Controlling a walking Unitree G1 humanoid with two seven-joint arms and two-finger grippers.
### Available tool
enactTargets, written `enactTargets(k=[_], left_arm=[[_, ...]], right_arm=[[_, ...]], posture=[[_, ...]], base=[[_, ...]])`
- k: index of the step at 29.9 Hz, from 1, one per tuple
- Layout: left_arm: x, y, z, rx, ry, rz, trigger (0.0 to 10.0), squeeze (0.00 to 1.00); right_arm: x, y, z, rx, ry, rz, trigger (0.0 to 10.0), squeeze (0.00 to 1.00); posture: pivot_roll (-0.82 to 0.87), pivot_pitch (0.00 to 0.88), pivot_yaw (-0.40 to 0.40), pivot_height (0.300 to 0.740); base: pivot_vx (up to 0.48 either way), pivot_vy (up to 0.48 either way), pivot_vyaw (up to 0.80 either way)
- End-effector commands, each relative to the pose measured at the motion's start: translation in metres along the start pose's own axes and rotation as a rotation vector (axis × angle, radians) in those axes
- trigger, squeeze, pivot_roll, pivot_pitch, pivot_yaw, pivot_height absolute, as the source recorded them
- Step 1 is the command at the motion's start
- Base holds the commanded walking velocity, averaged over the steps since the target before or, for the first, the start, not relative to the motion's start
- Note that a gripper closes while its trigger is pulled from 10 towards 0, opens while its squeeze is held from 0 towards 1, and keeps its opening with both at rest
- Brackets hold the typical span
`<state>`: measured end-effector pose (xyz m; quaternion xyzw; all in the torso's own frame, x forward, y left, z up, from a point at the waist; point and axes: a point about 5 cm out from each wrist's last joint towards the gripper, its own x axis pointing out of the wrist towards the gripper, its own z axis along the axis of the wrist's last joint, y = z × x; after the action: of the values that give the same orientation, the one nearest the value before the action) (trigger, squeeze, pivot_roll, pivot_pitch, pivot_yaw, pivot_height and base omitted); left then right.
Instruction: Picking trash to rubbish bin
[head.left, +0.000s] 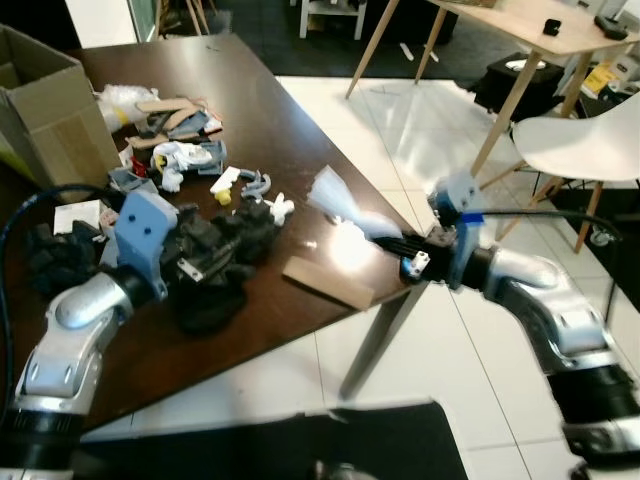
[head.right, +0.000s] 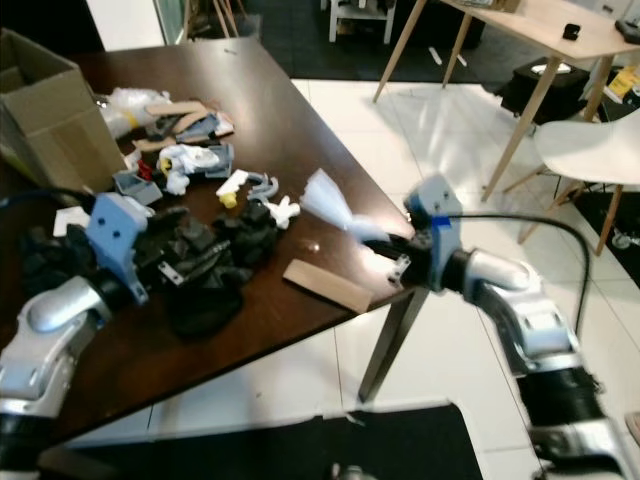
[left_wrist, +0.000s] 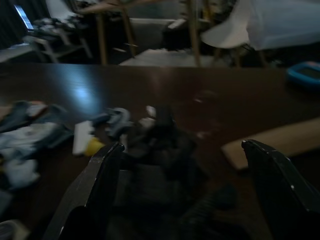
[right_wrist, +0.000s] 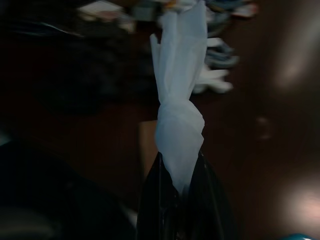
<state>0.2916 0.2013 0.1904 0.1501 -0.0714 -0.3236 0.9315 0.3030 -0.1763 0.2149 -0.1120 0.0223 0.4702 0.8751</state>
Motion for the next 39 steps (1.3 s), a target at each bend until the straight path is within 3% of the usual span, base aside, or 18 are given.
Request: enactTargets(k=[1,6,13,14,19,25,29,39], left_arm=[[-0.001,-0.006,-0.003,0.015,0.029,-0.038,10.0,0.0],[0.0,-0.005,-0.003,0.024,0.029,-0.038,10.0,0.0],[0.007,-0.006,-0.003,0.035,0.021,-0.036,10.0,0.0],[0.01,-0.005,-0.001,0.044,0.011,-0.027,10.0,0.0],[0.013,-0.003,0.001,0.058,-0.002,-0.007,10.0,0.0],[0.015,-0.004,0.002,0.061,-0.002,-0.014,10.0,0.0],[0.015,-0.008,-0.006,0.057,0.049,-0.04,10.0,0.0],[0.017,-0.005,-0.014,0.062,0.095,-0.001,10.0,0.0]], right_arm=[[-0.005,0.012,0.004,-0.001,0.002,0.103,10.0,0.0],[-0.009,0.031,0.009,0.002,0.006,0.229,10.0,0.0],[-0.01,0.035,0.006,0.006,0.044,0.244,10.0,0.0],[-0.013,0.036,-0.001,0.019,0.104,0.248,10.0,0.0],[-0.017,0.04,-0.014,0.039,0.196,0.256,10.0,0.0],[-0.017,0.043,-0.014,0.049,0.197,0.256,10.0,0.0],[-0.017,0.043,-0.013,0.048,0.197,0.248,10.0,0.0],[-0.015,0.043,-0.011,0.047,0.184,0.234,10.0,0.0]], posture=[[0.02,0.16,-0.066,0.74],[0.01,0.163,-0.067,0.74],[0.01,0.165,-0.068,0.74],[0.0,0.166,-0.069,0.74],[0.0,0.168,-0.071,0.74],[-0.01,0.174,-0.07,0.74],[-0.01,0.175,-0.069,0.74],[-0.01,0.178,-0.07,0.74]], base=[[0.0,0.0,0.0],[0.0,0.0,0.0],[0.0,0.0,0.0],[0.0,0.0,0.0],[0.0,0.0,0.0],[0.0,0.0,0.0],[0.0,0.0,0.0],[0.0,0.0,0.0]])
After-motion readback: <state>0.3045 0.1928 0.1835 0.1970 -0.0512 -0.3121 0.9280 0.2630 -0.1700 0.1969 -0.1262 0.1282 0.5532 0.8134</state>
